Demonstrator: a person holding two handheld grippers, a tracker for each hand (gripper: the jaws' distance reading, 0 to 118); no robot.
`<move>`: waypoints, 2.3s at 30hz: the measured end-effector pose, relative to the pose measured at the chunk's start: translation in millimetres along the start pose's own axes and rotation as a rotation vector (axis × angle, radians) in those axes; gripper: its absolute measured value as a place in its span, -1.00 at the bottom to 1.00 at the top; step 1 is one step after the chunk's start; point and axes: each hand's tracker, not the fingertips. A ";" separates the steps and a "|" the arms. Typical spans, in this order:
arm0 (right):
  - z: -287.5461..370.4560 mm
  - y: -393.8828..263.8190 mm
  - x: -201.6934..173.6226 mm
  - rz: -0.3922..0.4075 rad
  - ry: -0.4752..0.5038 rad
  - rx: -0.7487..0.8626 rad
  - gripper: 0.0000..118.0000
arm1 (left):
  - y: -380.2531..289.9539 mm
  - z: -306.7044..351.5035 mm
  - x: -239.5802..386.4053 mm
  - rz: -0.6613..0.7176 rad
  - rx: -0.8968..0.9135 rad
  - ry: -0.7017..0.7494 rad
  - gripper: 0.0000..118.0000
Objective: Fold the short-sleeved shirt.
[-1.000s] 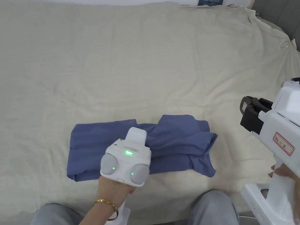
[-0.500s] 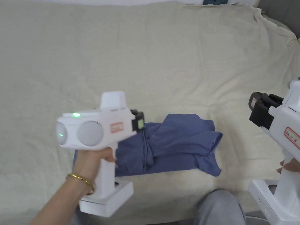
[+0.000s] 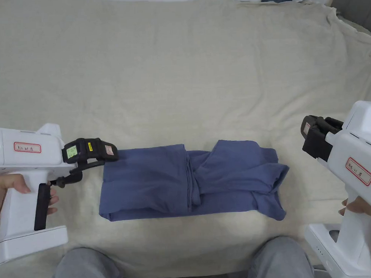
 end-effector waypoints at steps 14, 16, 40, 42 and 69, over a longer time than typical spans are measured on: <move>-13.2 -10.4 2.3 0.006 -0.028 -0.062 -1.00 | -6.7 -53.8 -35.5 0.158 -0.082 0.030 -0.61; -12.7 -10.3 1.5 0.022 -0.040 -0.066 -1.00 | -10.6 -54.7 -37.6 0.152 -0.050 -0.052 -0.72; -4.4 -4.0 -9.0 0.010 0.041 -0.014 -1.00 | 15.7 75.2 57.4 -0.183 0.139 0.626 -0.93; -1.4 -4.3 -9.4 0.007 0.043 -0.006 -1.00 | 9.9 75.6 83.7 -0.271 0.149 0.611 -0.93; 34.8 -12.1 31.0 -0.056 -0.036 0.027 -1.00 | -68.6 -179.4 204.3 -0.450 -0.203 0.379 -0.03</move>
